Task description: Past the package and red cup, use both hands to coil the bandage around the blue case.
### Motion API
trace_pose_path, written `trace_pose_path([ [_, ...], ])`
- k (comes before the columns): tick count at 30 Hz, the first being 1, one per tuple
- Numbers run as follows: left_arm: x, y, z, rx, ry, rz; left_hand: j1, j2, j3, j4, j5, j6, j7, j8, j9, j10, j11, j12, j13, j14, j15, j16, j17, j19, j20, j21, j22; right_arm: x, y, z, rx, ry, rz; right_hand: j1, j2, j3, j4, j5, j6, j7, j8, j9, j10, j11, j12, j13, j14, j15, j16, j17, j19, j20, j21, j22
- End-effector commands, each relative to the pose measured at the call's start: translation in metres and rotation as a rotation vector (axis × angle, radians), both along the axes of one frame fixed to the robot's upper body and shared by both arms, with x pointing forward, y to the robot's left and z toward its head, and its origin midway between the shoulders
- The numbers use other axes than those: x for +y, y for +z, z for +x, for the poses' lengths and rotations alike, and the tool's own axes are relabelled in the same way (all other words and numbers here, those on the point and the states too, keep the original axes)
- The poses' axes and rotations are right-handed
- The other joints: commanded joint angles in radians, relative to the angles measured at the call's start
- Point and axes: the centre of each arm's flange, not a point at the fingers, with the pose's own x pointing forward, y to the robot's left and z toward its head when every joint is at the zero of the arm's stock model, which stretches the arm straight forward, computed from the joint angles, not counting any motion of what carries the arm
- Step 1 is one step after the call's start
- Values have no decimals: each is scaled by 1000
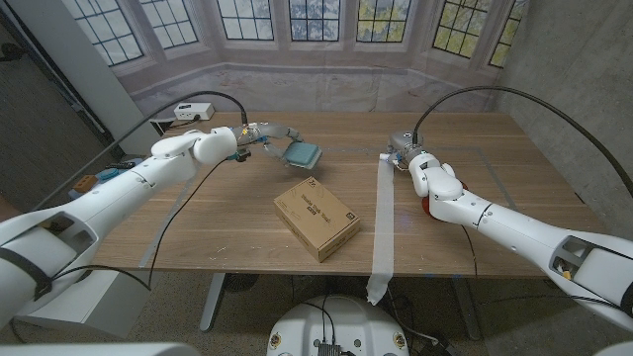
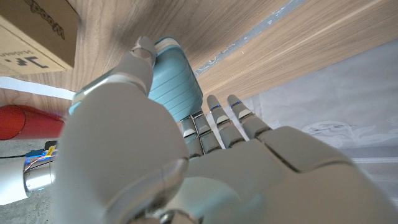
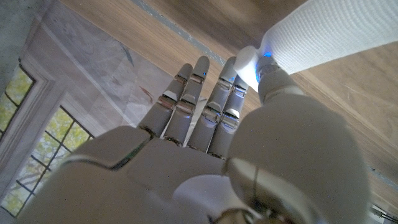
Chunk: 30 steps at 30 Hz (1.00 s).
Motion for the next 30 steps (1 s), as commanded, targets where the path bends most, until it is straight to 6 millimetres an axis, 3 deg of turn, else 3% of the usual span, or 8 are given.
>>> trace_pose_path([
  [1, -6, -2, -1, -10, -3, -48, -51, 61, 31, 25, 7, 52, -9, 288, 4, 82, -48, 12, 223, 9, 0, -4, 5, -4, 0, -2, 3, 11, 7, -11, -43, 13, 12, 9, 2, 6, 5, 1, 13, 2, 6, 3, 8, 2, 6, 7, 16, -134, 4, 4, 7, -52, 4, 2],
  [19, -9, -5, -4, -15, 0, -84, -52, 61, 32, 24, 7, 49, -9, 292, -3, 83, -48, 10, 226, 10, 0, -4, 7, -5, 1, -2, 3, 34, 23, -21, -105, 58, 19, 23, 6, 1, 6, -3, 26, 5, 6, 8, 17, 1, 17, 21, 28, -135, 6, 12, 7, -52, 3, 2],
  [30, -19, 4, 1, -25, -15, -107, -51, 63, 30, 23, 7, 47, -10, 295, -7, 82, -47, 9, 227, 8, 1, -3, 9, -6, 1, -2, 3, 47, 31, -17, -127, 85, 10, 35, 7, -4, 5, -6, 27, 2, 4, 10, 19, 0, 23, 28, 32, -136, 8, 18, 7, -52, 3, 3],
])
